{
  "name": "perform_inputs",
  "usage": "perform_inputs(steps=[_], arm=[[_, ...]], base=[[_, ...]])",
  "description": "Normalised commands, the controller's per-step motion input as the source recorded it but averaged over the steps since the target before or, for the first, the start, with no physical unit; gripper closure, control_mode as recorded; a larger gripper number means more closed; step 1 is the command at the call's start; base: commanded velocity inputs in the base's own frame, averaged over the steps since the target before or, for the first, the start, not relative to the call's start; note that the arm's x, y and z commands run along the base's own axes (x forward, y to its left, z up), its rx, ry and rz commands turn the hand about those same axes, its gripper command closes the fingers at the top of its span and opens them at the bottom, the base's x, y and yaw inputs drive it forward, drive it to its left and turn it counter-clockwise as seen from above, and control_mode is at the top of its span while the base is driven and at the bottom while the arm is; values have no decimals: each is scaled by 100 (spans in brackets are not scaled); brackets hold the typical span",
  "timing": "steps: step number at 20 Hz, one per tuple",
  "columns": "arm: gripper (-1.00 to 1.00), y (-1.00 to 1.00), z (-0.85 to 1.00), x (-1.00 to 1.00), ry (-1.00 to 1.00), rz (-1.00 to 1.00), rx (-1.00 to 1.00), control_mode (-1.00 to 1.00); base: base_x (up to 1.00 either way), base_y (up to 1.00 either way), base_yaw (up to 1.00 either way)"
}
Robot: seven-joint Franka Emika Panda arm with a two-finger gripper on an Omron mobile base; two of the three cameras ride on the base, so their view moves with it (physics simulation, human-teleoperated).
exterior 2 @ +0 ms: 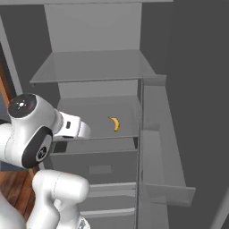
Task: Retrieve the pear and banana from the fridge and place them into the bowl on the dining table.
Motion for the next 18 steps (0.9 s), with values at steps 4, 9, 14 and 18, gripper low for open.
perform_inputs(steps=[4, 9, 14, 18], arm=[[-100, 0, -19, 31, -1, 6, 0, -100], [-100, 0, -34, 47, 0, 7, 0, -100], [-100, 0, -47, 43, 0, 6, 0, -100], [-100, 0, -44, 40, 0, 3, 0, -100]], base=[[0, 0, 0], [0, 0, 0], [0, 0, 0], [0, 0, 0]])
